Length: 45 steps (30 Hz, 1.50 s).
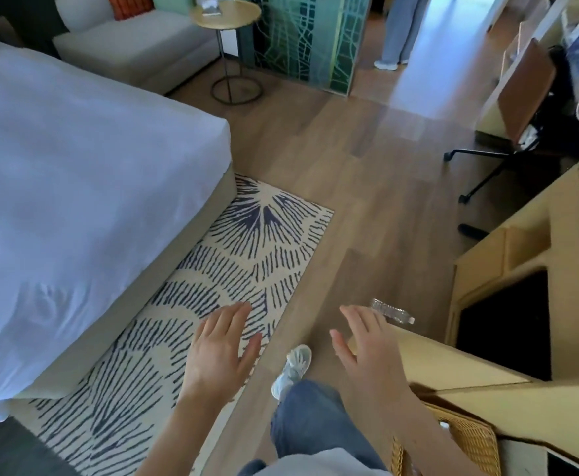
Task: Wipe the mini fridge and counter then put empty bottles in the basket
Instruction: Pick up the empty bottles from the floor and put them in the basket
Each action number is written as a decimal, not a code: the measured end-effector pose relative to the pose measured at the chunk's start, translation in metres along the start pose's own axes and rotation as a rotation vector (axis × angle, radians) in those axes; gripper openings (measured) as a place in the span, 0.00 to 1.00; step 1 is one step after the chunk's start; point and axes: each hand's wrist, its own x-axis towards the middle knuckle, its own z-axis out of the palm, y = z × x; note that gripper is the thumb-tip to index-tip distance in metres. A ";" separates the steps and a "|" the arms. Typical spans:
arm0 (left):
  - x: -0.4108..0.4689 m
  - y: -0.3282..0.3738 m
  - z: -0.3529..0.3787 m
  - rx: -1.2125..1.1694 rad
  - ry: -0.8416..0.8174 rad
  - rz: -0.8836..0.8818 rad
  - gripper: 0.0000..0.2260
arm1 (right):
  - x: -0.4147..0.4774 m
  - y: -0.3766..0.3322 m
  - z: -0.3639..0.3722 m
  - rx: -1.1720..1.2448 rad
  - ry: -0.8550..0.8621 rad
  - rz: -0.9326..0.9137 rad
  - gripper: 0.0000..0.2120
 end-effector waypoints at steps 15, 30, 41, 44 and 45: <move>0.385 0.046 -0.006 -0.044 -0.132 0.285 0.29 | 0.285 0.091 -0.018 -0.057 0.248 0.206 0.20; 0.674 0.146 0.088 0.029 -0.599 1.134 0.25 | 0.387 0.137 -0.007 -0.158 0.502 1.110 0.21; 0.674 0.292 0.159 -0.086 -0.746 1.651 0.23 | 0.353 0.126 -0.011 -0.284 0.739 1.583 0.20; 0.638 0.305 0.180 -0.082 -0.804 1.720 0.21 | 0.334 0.131 -0.010 -0.254 0.753 1.656 0.18; 0.627 0.309 0.185 -0.078 -0.826 1.732 0.21 | 0.328 0.134 -0.011 -0.240 0.754 1.680 0.18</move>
